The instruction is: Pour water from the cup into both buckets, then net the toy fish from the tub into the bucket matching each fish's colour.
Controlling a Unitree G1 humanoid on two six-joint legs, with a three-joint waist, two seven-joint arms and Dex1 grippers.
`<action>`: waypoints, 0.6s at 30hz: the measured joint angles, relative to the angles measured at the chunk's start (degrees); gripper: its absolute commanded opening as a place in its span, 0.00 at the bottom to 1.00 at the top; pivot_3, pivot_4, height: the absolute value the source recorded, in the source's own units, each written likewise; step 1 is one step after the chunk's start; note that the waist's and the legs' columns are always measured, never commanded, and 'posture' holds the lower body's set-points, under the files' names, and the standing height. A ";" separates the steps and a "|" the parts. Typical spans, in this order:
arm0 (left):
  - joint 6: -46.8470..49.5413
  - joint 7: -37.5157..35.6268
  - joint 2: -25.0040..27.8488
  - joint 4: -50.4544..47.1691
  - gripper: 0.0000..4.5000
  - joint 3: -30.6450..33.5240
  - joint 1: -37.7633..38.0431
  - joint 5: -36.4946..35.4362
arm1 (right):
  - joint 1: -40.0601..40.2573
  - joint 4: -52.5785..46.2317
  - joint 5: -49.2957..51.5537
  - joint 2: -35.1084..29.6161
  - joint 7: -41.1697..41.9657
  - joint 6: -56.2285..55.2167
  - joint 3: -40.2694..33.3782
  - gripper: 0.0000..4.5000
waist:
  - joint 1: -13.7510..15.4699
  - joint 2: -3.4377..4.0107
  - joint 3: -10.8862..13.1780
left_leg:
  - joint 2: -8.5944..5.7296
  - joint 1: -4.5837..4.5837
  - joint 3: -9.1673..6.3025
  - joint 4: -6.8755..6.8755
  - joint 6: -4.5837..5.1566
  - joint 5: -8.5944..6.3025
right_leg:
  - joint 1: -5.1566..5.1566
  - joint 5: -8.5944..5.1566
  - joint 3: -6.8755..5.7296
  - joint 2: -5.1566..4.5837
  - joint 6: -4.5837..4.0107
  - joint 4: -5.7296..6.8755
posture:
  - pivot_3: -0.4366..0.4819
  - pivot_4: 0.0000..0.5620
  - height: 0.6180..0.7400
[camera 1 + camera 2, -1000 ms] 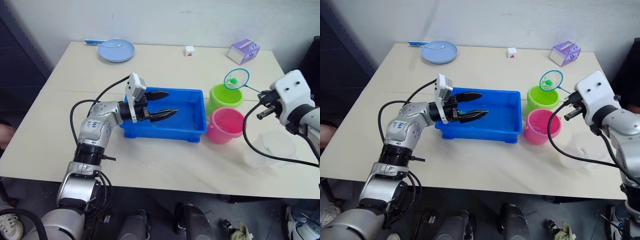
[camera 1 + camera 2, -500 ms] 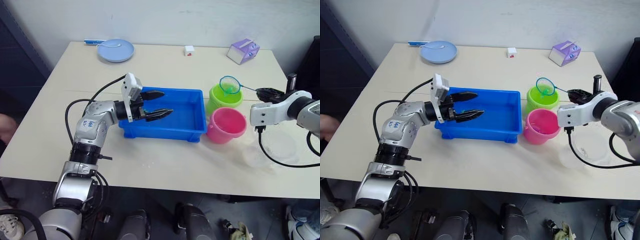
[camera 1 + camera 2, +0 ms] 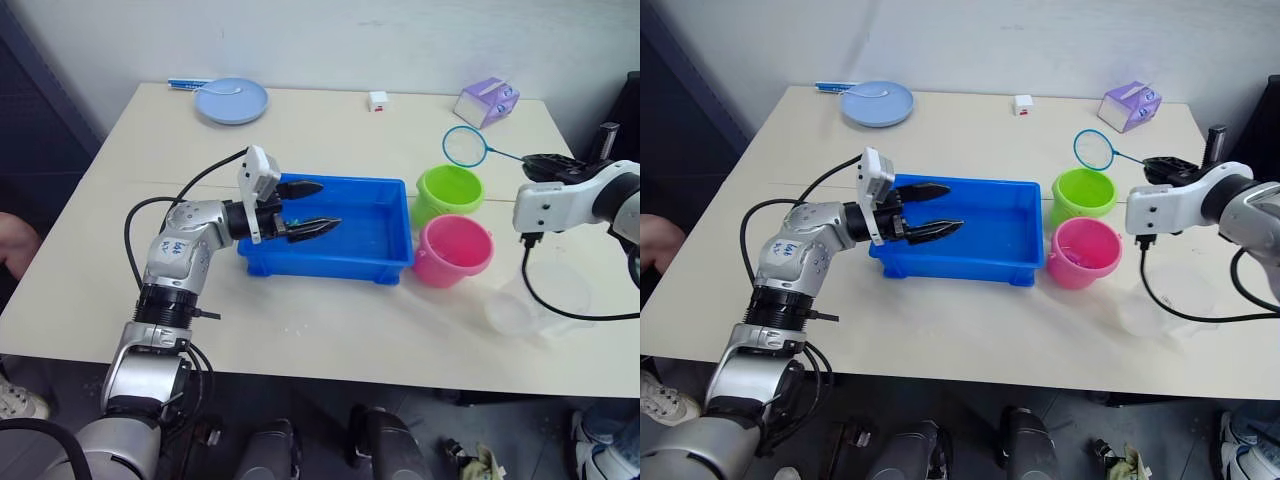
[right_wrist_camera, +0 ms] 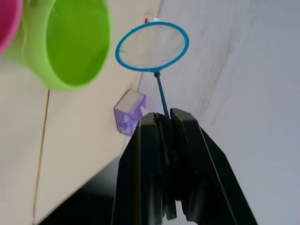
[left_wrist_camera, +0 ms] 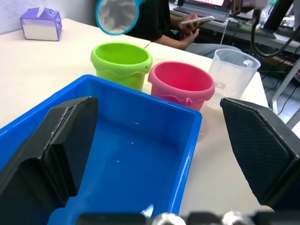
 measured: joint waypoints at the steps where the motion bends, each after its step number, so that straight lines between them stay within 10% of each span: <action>1: 0.00 0.00 0.38 0.02 1.00 0.09 0.11 0.06 | 0.00 -0.45 1.01 0.66 0.55 1.02 -0.15 0.18 | -0.02 0.01 0.00 | 0.00 0.00 0.00 0.02 0.00 0.00 | 0.00 0.00 0.00 0.00 0.00 0.03 | 0.48 0.27 1.00; 11: 0.70 -3.35 14.00 -1.50 1.00 1.28 9.02 2.89 | -1.17 -16.51 21.08 21.32 10.38 31.50 2.09 0.18 | -0.91 0.01 0.00 | 0.00 0.00 -0.12 0.07 0.00 0.00 | -0.01 0.00 -0.02 -0.02 -0.01 0.09 | 0.48 0.27 1.00; 18: 2.33 -2.23 18.94 -6.09 1.00 3.79 13.47 3.64 | -1.63 -15.68 19.82 26.38 11.17 32.53 10.51 0.18 | -0.17 0.00 0.00 | -0.12 -0.06 -0.18 0.05 0.04 -0.01 | 0.01 0.00 -0.06 -0.12 -0.01 -0.02 | 0.48 0.27 1.00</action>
